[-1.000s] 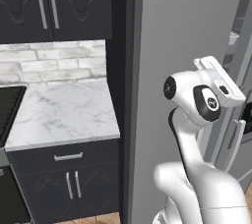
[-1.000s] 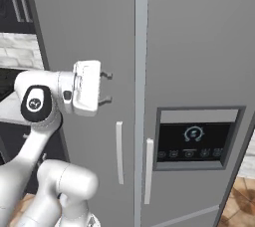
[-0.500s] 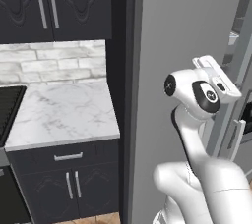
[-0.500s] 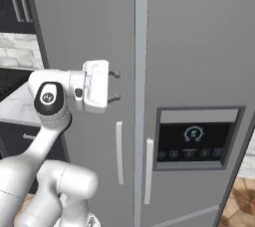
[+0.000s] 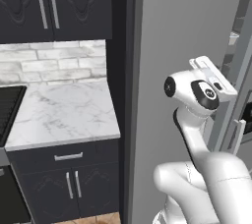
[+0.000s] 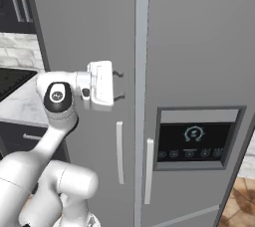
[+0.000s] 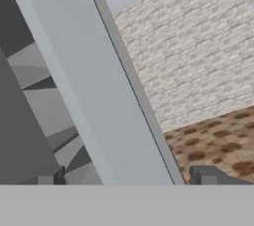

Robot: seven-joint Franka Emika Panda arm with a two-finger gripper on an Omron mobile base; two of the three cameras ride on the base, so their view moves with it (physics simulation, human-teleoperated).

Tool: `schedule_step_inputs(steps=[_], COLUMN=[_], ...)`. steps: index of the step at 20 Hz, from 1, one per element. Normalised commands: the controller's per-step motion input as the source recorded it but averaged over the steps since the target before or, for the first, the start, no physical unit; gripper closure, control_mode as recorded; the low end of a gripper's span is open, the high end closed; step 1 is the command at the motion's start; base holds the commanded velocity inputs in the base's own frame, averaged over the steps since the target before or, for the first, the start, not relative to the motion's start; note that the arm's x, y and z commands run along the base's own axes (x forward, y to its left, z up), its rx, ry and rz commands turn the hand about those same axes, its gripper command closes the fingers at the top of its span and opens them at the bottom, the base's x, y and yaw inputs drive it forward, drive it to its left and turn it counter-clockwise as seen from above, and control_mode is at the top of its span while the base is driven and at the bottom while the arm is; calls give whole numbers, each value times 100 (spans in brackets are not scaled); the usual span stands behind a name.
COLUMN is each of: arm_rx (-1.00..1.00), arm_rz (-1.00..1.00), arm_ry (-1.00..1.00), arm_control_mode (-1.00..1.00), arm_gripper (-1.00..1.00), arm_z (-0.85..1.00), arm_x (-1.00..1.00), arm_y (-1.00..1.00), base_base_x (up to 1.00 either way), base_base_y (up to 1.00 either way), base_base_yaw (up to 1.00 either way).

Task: Open the freezer door, pick up the ice cube tray from the freezer, and place it on the dining counter.

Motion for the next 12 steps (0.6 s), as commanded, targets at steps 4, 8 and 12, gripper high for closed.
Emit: schedule_step_inputs(steps=[4,8,12], arm_rx=[0,0,0], arm_rz=[0,0,0], arm_ry=[0,0,0], arm_control_mode=[-100,-100,-100], arm_gripper=[-100,-100,-100], arm_z=[-1,0,-1], arm_x=[38,39,42], arm_y=[-34,-33,-27], base_base_x=[0,0,0], base_base_y=[0,0,0], base_base_yaw=[0,0,0])
